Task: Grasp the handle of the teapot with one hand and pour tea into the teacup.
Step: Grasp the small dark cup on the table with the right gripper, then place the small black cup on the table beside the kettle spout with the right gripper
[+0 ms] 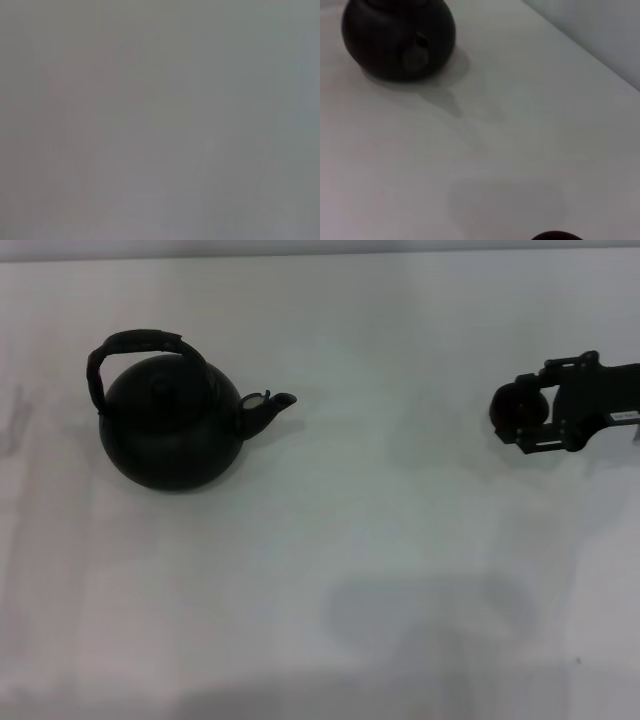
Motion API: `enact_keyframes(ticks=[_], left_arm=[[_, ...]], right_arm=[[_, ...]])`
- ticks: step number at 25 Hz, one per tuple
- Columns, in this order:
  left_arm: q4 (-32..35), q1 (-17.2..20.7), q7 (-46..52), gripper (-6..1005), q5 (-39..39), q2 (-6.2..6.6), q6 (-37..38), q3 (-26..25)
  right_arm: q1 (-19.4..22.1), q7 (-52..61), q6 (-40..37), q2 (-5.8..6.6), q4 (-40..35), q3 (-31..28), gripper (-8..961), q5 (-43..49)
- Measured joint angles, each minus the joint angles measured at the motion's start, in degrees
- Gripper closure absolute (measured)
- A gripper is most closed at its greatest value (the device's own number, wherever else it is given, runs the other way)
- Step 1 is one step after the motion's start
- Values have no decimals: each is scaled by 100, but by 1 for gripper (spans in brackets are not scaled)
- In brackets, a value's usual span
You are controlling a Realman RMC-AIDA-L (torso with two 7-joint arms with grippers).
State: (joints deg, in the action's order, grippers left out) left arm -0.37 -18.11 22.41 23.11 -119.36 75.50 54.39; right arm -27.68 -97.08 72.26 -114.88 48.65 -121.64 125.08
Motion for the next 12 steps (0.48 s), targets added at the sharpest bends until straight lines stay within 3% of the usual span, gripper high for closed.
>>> enact_keyframes(ticks=[12], left_arm=[[11,-33,0,119,27,0,12,19]], right_arm=[[-195,42,-162,-36,-39,1090,228,-703]])
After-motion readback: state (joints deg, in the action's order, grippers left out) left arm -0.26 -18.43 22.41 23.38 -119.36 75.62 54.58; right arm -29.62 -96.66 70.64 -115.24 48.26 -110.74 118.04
